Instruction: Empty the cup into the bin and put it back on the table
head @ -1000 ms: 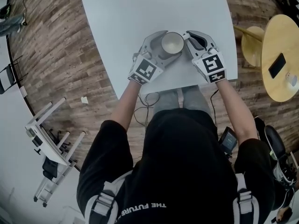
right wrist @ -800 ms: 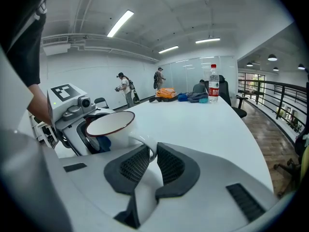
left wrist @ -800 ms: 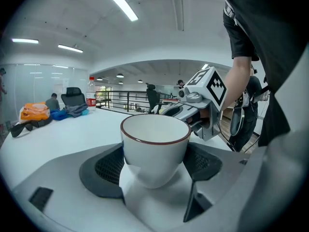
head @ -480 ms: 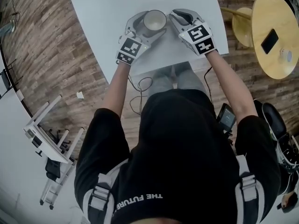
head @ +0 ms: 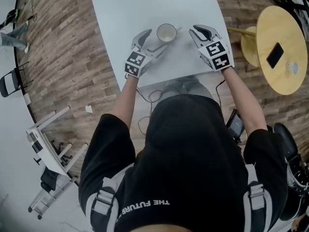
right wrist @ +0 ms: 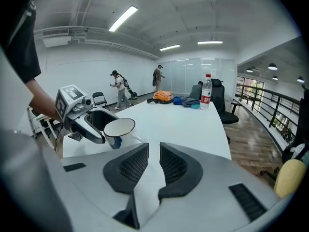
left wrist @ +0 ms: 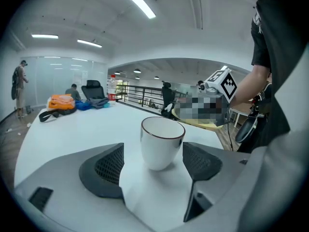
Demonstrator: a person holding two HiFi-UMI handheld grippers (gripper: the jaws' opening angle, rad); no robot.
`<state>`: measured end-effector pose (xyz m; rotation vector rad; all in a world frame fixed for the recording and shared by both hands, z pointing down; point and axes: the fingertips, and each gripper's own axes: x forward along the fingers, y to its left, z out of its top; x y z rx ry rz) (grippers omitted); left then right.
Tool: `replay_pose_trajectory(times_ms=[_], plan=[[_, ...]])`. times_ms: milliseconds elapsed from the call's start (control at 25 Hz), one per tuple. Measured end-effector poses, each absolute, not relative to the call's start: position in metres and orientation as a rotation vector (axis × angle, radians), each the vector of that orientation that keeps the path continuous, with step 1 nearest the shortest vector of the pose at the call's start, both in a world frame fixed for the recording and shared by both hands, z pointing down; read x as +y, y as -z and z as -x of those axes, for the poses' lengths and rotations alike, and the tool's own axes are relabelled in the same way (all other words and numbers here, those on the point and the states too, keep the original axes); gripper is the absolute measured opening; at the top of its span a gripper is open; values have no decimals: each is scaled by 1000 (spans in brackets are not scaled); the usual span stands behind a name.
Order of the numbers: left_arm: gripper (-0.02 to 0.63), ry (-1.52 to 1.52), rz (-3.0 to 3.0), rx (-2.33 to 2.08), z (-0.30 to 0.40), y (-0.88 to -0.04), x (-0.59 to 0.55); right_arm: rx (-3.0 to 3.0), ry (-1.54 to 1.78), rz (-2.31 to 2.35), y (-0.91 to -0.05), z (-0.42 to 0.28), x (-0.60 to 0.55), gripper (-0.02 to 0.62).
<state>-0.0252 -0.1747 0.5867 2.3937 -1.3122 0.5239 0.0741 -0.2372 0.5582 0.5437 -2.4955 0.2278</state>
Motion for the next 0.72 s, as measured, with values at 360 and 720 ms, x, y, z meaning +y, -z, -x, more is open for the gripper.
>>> replay_pose_trajectory(times_ms=[360, 720], plan=[[329, -325, -2287, -1900, 61, -466, -126, -2743, -180, -625, -444, -72, -230, 60], [21, -87, -2324, -1932, 18, -377, -128, -2948, -271, -670, -351, -58, -191, 15]])
